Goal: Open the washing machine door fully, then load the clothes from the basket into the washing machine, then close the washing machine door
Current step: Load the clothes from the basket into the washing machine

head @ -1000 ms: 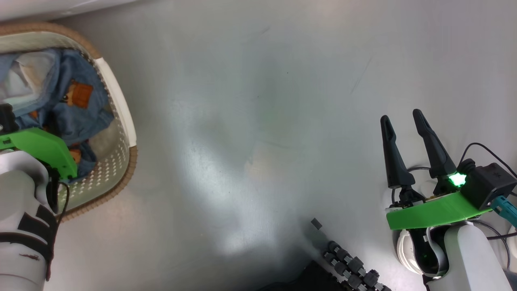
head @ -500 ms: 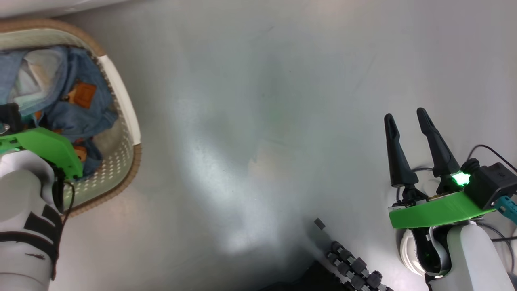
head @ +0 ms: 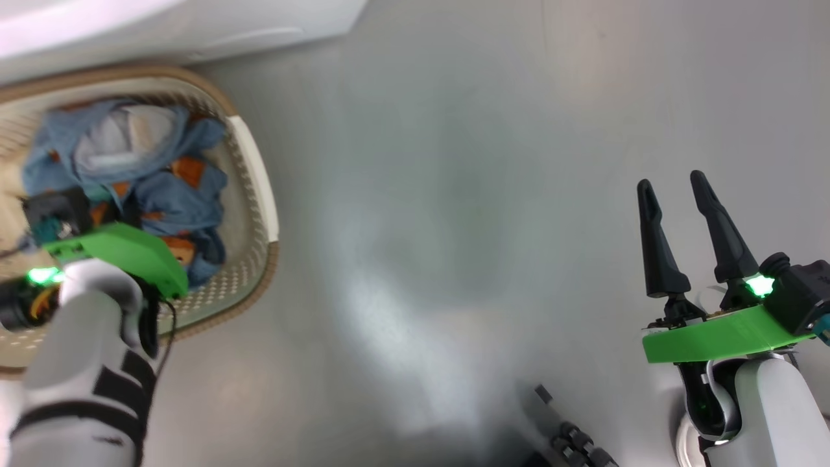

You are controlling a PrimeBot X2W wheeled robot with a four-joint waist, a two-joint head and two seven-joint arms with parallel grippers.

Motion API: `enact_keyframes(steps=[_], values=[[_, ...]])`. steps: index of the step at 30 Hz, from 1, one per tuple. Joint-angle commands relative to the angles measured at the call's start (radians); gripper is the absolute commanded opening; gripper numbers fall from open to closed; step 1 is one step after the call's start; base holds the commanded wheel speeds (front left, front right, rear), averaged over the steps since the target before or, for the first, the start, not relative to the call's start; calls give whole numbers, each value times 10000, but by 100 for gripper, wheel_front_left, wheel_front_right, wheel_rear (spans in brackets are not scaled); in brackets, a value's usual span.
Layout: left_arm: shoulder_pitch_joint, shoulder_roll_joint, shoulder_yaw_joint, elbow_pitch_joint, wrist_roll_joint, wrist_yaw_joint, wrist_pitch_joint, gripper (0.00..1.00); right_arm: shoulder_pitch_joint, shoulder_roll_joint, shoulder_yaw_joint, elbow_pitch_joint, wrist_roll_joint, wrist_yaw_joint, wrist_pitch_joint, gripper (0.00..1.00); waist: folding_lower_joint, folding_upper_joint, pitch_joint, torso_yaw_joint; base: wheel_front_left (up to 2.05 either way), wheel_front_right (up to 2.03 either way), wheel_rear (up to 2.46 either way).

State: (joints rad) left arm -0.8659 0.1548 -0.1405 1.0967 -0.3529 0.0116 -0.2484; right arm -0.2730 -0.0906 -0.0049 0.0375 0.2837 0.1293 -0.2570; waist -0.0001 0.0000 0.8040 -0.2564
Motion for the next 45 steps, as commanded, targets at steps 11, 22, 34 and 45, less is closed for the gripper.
enact_keyframes(steps=[11,22,34,45], values=[[2943,-372,884,-2830,-6,-124,-132,0,815,-268,51,-24,-184,14,-48,100,1,0,-2473,1129,0,0,0],[5452,-901,1391,-4987,134,-466,-133,0,1751,-321,29,194,-324,14,-48,100,1,0,-4526,1538,0,0,0],[7848,-1042,1625,-7425,-348,-694,-133,0,2706,-433,35,319,-519,14,-48,100,1,0,-6525,1799,0,0,0],[9280,-1045,1439,-8806,-509,-663,-133,0,3394,-615,227,498,-739,14,-48,100,1,0,-7787,1924,0,0,0]])
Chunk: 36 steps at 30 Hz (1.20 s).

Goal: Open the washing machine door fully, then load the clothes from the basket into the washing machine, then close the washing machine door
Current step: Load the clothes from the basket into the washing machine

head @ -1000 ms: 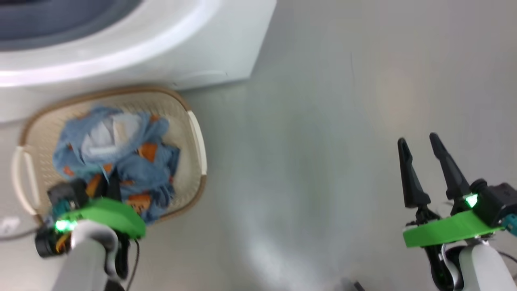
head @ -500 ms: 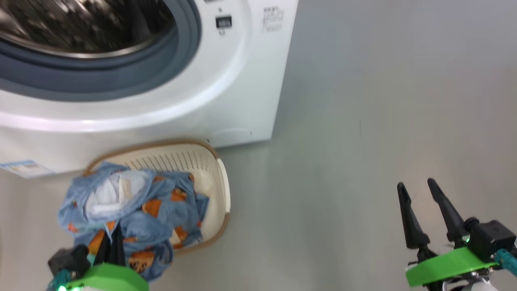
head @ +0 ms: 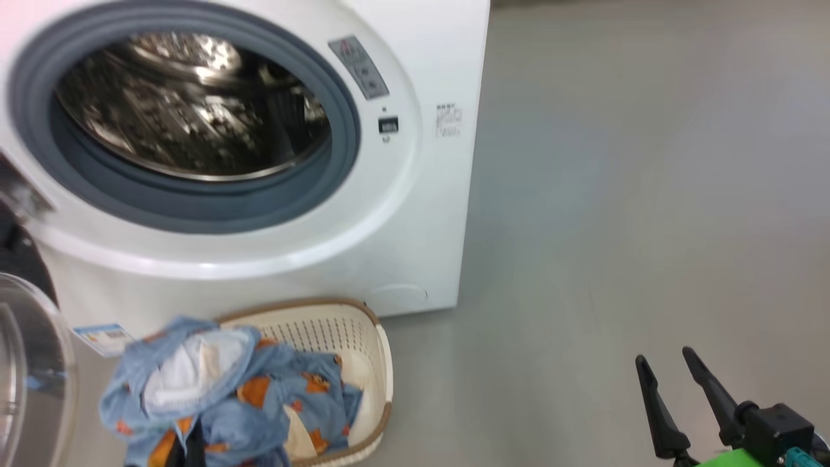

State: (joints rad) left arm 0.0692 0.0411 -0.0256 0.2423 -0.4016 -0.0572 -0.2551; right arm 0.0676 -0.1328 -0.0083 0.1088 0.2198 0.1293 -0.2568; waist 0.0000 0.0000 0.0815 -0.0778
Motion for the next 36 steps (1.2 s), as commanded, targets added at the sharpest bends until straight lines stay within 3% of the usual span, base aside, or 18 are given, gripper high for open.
enact_keyframes(steps=[1,13,36], values=[[79,92,290,-377,-31,34,-66,0,38,-218,289,-195,-111,14,-49,100,0,0,-670,141,0,0,0],[1009,92,281,-1499,-12,122,-66,0,486,-248,208,-72,-304,14,-49,100,0,0,-1326,434,0,0,0],[1222,91,117,-1902,-102,167,-66,0,493,-122,224,-60,-293,14,-49,100,0,0,-1319,443,0,0,0]])
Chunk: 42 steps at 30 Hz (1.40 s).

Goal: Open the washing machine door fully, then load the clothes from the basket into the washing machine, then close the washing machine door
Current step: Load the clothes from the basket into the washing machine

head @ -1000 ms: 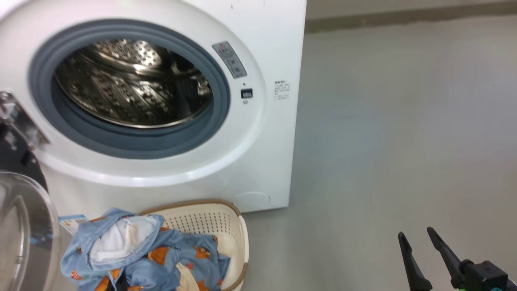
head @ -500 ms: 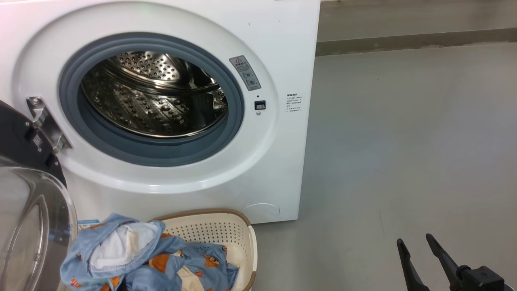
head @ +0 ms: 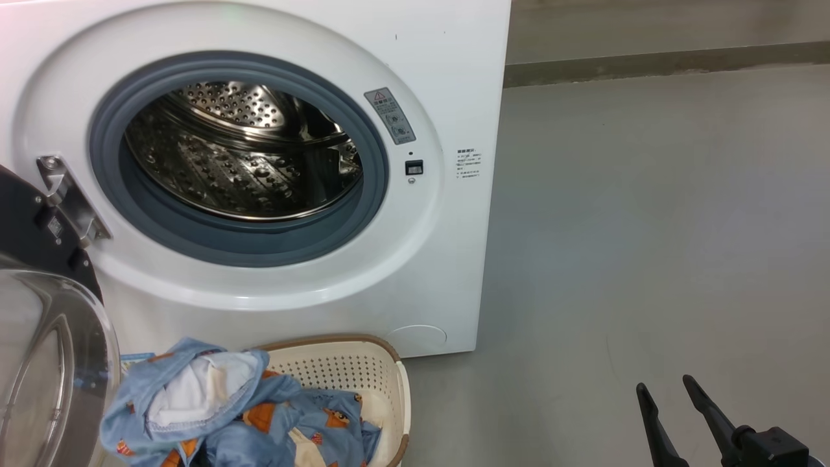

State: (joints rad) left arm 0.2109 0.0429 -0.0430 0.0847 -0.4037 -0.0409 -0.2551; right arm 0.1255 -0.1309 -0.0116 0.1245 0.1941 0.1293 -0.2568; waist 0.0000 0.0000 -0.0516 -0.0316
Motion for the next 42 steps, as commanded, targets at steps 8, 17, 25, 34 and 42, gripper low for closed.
enact_keyframes(steps=[8,17,25,34,42], values=[[-451,74,139,-383,-157,15,-66,0,-173,-105,349,-245,3,14,-49,100,0,0,200,-323,0,0,0],[-1372,74,91,-82,-87,76,-66,0,-275,111,410,-258,35,14,-49,100,0,0,665,-946,0,0,0],[-3353,183,982,645,533,-51,-66,0,-767,297,518,-282,148,14,-49,100,0,0,1748,-1731,0,0,0],[-5830,1092,1832,2022,922,-100,-67,0,-1382,471,707,-217,270,14,-49,100,0,0,2863,-2662,0,0,0],[-7885,2058,2059,3628,1252,-20,-67,0,-1749,558,937,-142,393,14,-49,100,0,0,3685,-3421,0,0,0]])
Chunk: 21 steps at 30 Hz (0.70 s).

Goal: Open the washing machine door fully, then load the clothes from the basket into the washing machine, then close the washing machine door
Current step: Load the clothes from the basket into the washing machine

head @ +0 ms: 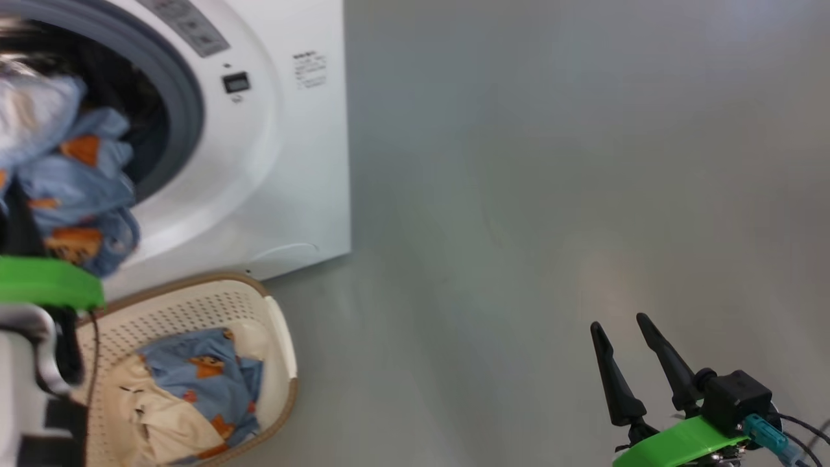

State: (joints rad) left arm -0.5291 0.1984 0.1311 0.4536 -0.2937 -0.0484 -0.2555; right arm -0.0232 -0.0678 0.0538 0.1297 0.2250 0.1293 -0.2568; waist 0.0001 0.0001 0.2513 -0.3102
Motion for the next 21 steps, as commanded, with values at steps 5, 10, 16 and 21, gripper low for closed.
enact_keyframes(steps=[5,10,16,21], values=[[-1670,993,346,977,314,116,-63,0,-425,-14,442,-152,162,14,-49,100,-1,-1,1052,-925,0,0,0],[-2402,1260,372,1653,427,111,-63,0,-463,15,514,-145,190,14,-49,100,-1,-1,1274,-1055,0,0,0],[-3340,1630,381,2375,660,78,-63,0,-527,-43,616,-185,207,14,-49,100,-1,-1,1732,-1124,0,0,0],[-4216,1900,441,2937,750,20,-63,0,-607,-175,758,-287,246,14,-49,100,-1,-1,2211,-1105,0,0,0]])
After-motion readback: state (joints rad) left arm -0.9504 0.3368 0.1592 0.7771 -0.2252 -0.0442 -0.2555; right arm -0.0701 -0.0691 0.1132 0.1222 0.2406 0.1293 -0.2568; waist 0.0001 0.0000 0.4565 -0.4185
